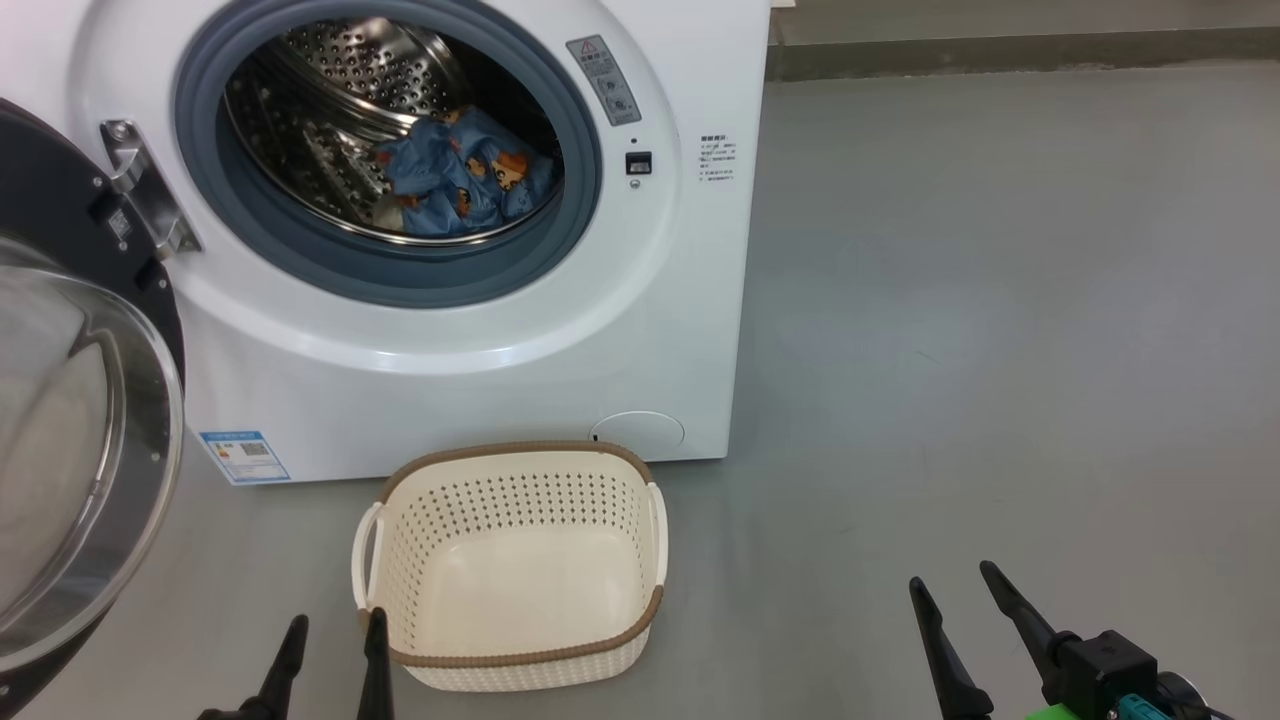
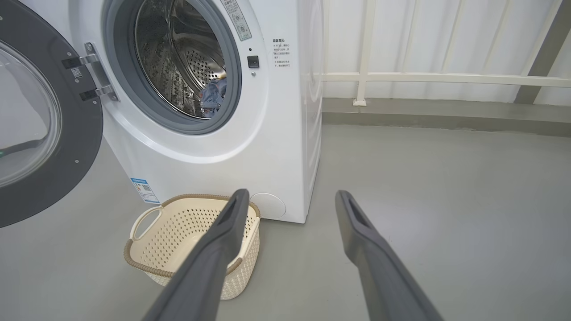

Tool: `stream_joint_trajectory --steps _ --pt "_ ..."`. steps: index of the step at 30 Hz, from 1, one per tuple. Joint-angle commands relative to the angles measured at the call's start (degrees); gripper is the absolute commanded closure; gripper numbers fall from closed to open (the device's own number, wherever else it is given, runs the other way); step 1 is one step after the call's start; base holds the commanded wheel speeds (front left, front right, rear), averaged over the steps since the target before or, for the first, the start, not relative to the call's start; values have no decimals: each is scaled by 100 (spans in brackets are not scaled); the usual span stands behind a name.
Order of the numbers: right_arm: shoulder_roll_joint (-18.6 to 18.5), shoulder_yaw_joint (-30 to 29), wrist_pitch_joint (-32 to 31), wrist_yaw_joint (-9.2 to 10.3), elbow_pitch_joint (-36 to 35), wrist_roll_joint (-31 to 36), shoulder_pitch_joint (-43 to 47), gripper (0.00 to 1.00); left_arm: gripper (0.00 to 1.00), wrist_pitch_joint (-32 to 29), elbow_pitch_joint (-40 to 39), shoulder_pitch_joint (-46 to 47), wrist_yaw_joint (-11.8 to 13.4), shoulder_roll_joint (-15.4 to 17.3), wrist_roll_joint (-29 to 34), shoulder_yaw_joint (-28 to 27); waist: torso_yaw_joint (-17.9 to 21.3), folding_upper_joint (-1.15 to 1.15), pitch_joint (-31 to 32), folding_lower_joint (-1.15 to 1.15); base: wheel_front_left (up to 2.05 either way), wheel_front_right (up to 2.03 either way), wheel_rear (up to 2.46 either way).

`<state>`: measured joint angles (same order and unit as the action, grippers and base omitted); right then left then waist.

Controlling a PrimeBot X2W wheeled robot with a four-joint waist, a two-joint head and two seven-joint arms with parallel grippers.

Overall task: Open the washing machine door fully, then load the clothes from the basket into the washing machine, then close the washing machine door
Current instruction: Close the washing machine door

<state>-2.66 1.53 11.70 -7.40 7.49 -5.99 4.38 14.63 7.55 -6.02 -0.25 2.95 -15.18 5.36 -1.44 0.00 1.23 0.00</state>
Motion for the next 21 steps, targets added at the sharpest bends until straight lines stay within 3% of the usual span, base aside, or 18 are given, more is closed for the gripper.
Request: stream_joint_trajectory --steps 1,21 --pt "-21 158 43 -9 -113 5 -161 0 0 37 -142 132 34 41 71 -174 1 0 3 0 0 0 0" --pt "-21 172 64 -9 -49 -3 -176 0 0 37 -107 128 33 32 90 -173 7 0 65 0 0 0 0"
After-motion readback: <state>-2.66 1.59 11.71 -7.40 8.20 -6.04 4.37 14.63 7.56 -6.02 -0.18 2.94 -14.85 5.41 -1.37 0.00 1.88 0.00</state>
